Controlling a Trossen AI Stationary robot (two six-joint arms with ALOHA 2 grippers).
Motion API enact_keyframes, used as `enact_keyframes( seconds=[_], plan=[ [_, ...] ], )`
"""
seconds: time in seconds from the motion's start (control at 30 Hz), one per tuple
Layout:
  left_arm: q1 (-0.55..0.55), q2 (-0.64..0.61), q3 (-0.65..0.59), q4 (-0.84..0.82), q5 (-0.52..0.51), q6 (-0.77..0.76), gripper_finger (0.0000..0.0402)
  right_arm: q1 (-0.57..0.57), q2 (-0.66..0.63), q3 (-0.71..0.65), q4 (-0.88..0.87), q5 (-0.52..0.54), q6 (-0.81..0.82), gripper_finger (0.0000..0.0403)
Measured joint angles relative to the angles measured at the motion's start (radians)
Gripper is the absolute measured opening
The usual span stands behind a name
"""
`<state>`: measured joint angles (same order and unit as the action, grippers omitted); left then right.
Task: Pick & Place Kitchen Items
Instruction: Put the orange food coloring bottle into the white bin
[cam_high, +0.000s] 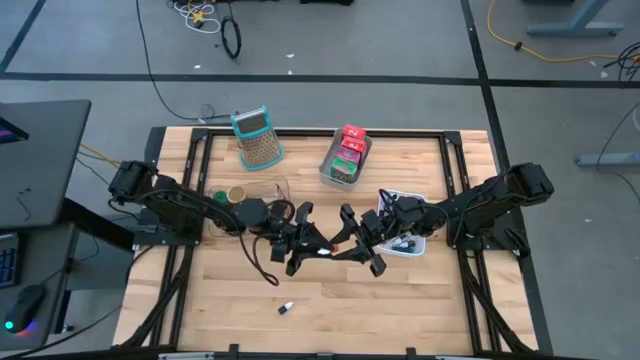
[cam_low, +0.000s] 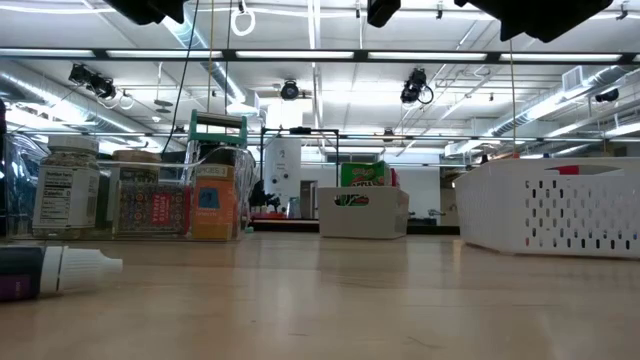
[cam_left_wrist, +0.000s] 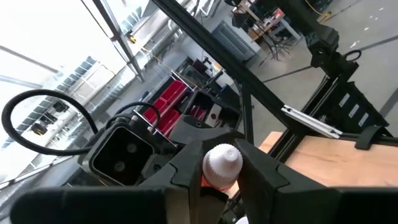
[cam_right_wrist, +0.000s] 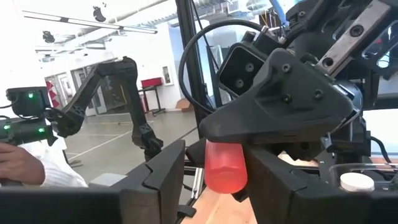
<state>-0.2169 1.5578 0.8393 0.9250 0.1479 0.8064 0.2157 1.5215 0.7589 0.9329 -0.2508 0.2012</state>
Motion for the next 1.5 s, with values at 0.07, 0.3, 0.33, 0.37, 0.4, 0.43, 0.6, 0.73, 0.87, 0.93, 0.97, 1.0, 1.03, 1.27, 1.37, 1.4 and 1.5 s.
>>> enact_keyframes(
  seconds=[0.07, 0.3, 0.33, 0.37, 0.4, 0.43, 0.6, 0.73, 0.87, 0.93, 0.97, 1.0, 1.03, 1.27, 1.37, 1.4, 1.5],
  plan=[
    [0.000, 0.000, 0.000, -0.009, 0.001, -0.006, 0.0091, 0.000, 0.000, 0.000, -0.001, 0.000, 0.000, 0.0149],
    [-0.001, 0.000, 0.000, -0.020, 0.002, -0.004, 0.0091, 0.000, 0.000, 0.000, -0.004, -0.002, 0.002, 0.0127],
    [-0.001, 0.000, 0.000, -0.020, 0.002, -0.005, 0.0090, 0.000, 0.000, 0.000, -0.004, -0.002, 0.002, 0.0128],
    [-0.001, 0.000, 0.000, -0.021, 0.001, -0.005, 0.0090, 0.000, 0.000, 0.000, -0.003, -0.002, 0.002, 0.0128],
    [-0.001, 0.000, 0.000, -0.022, 0.001, -0.005, 0.0091, 0.000, 0.000, 0.000, -0.003, -0.002, 0.002, 0.0128],
    [-0.001, 0.000, 0.000, -0.023, 0.000, -0.006, 0.0092, 0.000, 0.000, 0.000, -0.003, -0.002, 0.002, 0.0128],
    [-0.003, 0.000, 0.000, -0.026, -0.005, -0.009, 0.0100, 0.000, 0.001, 0.000, 0.000, -0.004, 0.018, 0.0126],
    [-0.003, 0.000, 0.000, -0.026, -0.005, -0.005, 0.0098, 0.000, 0.001, 0.000, 0.006, -0.004, 0.026, 0.0127],
    [-0.003, 0.000, 0.000, -0.026, -0.005, 0.013, 0.0094, -0.001, 0.001, 0.000, 0.013, -0.019, 0.051, 0.0127],
    [-0.003, 0.000, 0.001, -0.025, -0.005, 0.016, 0.0095, -0.001, 0.001, 0.000, 0.016, -0.016, 0.053, 0.0127],
    [-0.003, 0.000, 0.001, -0.025, -0.005, 0.016, 0.0096, -0.001, 0.001, 0.000, 0.016, -0.016, 0.053, 0.0127],
    [-0.003, 0.000, 0.001, -0.026, -0.005, 0.017, 0.0097, -0.001, 0.001, 0.000, 0.016, -0.016, 0.053, 0.0127],
    [-0.003, 0.000, 0.001, -0.026, -0.005, 0.016, 0.0099, -0.001, 0.001, 0.000, 0.018, -0.016, 0.053, 0.0127],
    [-0.003, 0.000, 0.001, -0.026, -0.005, 0.012, 0.0095, -0.001, 0.001, 0.000, 0.026, -0.016, 0.072, 0.0128],
    [-0.003, 0.000, 0.001, -0.027, -0.008, 0.012, 0.0096, -0.001, 0.001, 0.000, 0.030, -0.019, 0.056, 0.0128],
    [-0.003, 0.000, 0.001, -0.027, -0.012, 0.012, 0.0097, -0.001, 0.001, 0.000, 0.030, -0.023, 0.046, 0.0128],
    [-0.004, 0.000, 0.001, -0.028, -0.021, 0.012, 0.0099, -0.001, 0.001, 0.000, 0.030, -0.027, 0.030, 0.0128]
  ],
)
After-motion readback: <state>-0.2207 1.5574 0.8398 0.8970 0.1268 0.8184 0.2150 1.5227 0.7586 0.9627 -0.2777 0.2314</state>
